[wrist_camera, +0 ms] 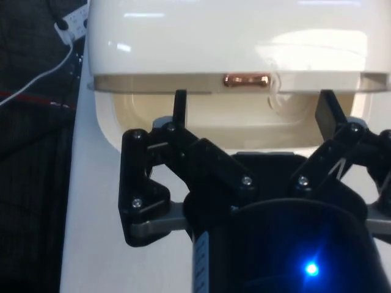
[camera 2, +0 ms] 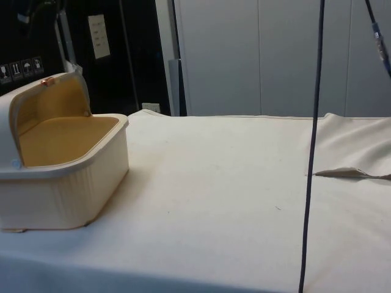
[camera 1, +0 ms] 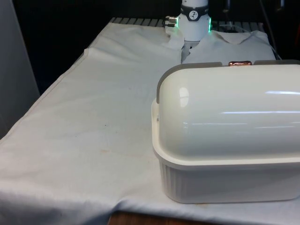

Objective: Open the lid, then close it.

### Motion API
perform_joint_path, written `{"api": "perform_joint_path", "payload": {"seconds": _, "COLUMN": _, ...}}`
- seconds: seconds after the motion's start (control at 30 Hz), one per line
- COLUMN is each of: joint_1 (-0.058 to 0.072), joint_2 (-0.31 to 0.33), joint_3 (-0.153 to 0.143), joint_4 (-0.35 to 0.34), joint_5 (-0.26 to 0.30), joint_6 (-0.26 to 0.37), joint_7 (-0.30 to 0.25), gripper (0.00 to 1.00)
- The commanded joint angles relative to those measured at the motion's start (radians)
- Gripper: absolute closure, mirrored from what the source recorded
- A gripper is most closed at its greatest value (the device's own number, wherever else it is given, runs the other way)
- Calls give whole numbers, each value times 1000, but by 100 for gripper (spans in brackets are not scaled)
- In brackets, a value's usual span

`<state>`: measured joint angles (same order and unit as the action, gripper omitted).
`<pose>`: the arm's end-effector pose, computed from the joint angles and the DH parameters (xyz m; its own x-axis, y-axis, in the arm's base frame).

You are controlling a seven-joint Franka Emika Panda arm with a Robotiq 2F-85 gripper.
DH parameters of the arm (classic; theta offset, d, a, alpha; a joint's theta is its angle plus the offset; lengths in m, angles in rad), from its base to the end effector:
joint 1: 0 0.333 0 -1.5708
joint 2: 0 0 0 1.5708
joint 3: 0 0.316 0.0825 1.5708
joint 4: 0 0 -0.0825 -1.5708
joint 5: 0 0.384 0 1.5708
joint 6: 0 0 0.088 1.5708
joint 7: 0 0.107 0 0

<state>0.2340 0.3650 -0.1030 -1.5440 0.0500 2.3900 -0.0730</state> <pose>0.6991 0.1034 0.4961 0.8685 0.1744 0.4639 0.1848 -0.9825 0.0234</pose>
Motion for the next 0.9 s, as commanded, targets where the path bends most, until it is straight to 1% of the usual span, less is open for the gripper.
{"api": "perform_joint_path", "payload": {"seconds": 0.0, "joint_1": -1, "joint_2": 9, "joint_3": 0, "joint_4": 8, "joint_5": 1, "joint_6": 10, "joint_7": -1, "gripper": 0}}
{"api": "perform_joint_path", "payload": {"seconds": 0.07, "joint_1": -1, "joint_2": 12, "joint_3": 0, "joint_4": 9, "joint_5": 0, "joint_6": 8, "joint_7": -1, "gripper": 0}}
{"api": "perform_joint_path", "payload": {"seconds": 0.33, "joint_1": -3, "joint_2": 66, "joint_3": 0, "joint_4": 39, "joint_5": 1, "joint_6": 52, "joint_7": -2, "gripper": 0}}
{"api": "perform_joint_path", "payload": {"seconds": 0.37, "joint_1": -2, "joint_2": 58, "joint_3": -1, "joint_4": 33, "joint_5": 0, "joint_6": 47, "joint_7": -1, "gripper": 0}}
{"api": "perform_joint_path", "payload": {"seconds": 0.47, "joint_1": -4, "joint_2": 79, "joint_3": 0, "joint_4": 45, "joint_5": 2, "joint_6": 58, "joint_7": -3, "gripper": 0}}
{"api": "perform_joint_path", "payload": {"seconds": 0.5, "joint_1": -4, "joint_2": 82, "joint_3": 0, "joint_4": 47, "joint_5": 2, "joint_6": 60, "joint_7": -3, "gripper": 2}}
{"api": "perform_joint_path", "payload": {"seconds": 0.53, "joint_1": -4, "joint_2": 85, "joint_3": -1, "joint_4": 49, "joint_5": 2, "joint_6": 62, "joint_7": -3, "gripper": 6}}
{"api": "perform_joint_path", "payload": {"seconds": 0.57, "joint_1": -4, "joint_2": 90, "joint_3": -1, "joint_4": 52, "joint_5": 2, "joint_6": 65, "joint_7": -3, "gripper": 15}}
{"api": "perform_joint_path", "payload": {"seconds": 0.67, "joint_1": -3, "joint_2": 91, "joint_3": -1, "joint_4": 50, "joint_5": 0, "joint_6": 65, "joint_7": -1, "gripper": 31}}
{"api": "perform_joint_path", "payload": {"seconds": 0.7, "joint_1": -4, "joint_2": 95, "joint_3": -1, "joint_4": 54, "joint_5": 2, "joint_6": 68, "joint_7": -3, "gripper": 31}}
{"api": "perform_joint_path", "payload": {"seconds": 0.83, "joint_1": -5, "joint_2": 97, "joint_3": -1, "joint_4": 55, "joint_5": 2, "joint_6": 69, "joint_7": -3, "gripper": 51}}
{"api": "perform_joint_path", "payload": {"seconds": 0.87, "joint_1": -5, "joint_2": 98, "joint_3": -1, "joint_4": 55, "joint_5": 2, "joint_6": 70, "joint_7": -3, "gripper": 60}}
